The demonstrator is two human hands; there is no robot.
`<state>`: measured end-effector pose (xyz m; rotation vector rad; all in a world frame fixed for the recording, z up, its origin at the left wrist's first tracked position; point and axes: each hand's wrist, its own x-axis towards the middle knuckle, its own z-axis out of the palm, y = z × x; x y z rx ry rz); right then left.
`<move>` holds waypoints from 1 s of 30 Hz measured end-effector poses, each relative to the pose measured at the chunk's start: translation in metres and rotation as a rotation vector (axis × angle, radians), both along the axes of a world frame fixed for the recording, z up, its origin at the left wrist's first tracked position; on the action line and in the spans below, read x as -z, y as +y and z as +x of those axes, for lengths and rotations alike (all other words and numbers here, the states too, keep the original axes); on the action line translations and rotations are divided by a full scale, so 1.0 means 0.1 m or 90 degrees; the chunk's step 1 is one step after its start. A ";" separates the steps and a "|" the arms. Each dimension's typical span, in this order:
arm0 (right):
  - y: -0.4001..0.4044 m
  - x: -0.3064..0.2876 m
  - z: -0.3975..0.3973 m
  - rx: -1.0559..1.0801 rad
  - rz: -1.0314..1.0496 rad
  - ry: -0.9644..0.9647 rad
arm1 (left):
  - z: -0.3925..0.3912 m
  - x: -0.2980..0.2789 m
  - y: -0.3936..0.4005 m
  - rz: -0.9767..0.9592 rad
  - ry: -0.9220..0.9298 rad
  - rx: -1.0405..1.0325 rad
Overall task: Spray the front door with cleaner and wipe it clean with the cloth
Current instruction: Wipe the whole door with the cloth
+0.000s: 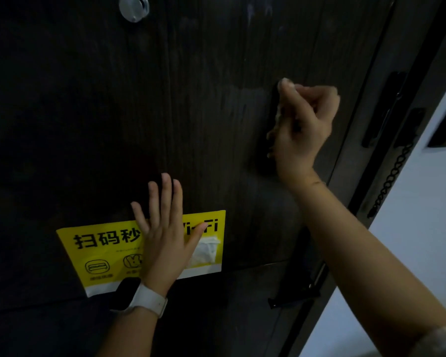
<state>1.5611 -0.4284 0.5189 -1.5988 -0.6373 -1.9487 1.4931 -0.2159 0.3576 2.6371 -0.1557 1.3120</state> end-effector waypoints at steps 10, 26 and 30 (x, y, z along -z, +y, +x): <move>0.02 0.69 -0.13 -0.021 -0.510 0.060 | -0.11 -0.06 0.08 0.051 -0.023 -0.064; 0.35 0.41 -0.15 -0.050 -0.558 0.058 | -0.12 -0.10 0.32 -0.021 -0.014 -0.017; 0.68 -0.39 -0.13 -0.028 -0.222 0.019 | -0.14 -0.10 0.31 -0.025 0.013 -0.027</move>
